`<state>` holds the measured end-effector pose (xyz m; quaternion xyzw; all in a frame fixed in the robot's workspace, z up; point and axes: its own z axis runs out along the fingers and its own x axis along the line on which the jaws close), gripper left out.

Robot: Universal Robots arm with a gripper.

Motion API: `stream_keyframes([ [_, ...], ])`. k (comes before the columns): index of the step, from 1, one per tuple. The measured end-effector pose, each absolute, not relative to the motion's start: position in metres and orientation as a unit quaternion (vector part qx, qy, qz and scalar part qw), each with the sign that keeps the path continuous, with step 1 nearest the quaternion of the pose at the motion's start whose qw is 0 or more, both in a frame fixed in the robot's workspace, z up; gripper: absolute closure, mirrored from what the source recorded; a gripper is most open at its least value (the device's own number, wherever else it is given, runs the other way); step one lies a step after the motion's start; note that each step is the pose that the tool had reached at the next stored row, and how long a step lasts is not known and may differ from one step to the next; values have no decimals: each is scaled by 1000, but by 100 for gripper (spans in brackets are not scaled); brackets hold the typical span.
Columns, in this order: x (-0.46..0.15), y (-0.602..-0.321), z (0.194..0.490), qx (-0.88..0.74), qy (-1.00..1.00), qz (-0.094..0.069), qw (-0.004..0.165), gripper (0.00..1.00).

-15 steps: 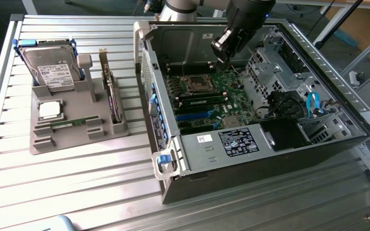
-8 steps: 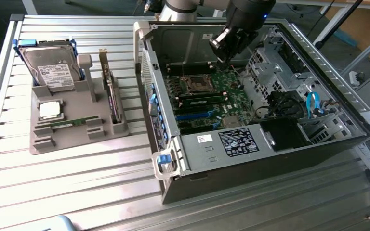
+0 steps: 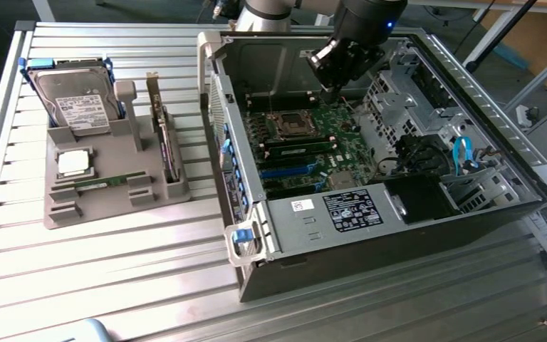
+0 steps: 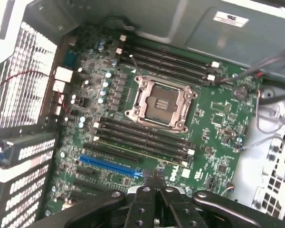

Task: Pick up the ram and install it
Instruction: 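Press down the ram until it locks into place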

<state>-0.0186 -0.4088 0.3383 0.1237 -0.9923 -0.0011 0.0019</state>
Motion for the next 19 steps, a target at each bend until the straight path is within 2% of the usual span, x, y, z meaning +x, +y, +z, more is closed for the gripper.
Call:
stream_keyframes([
  [12,-19,-409,338,25,-1000,-1,2,90],
  [19,-19,-409,338,23,-1000,-1,4,90],
])
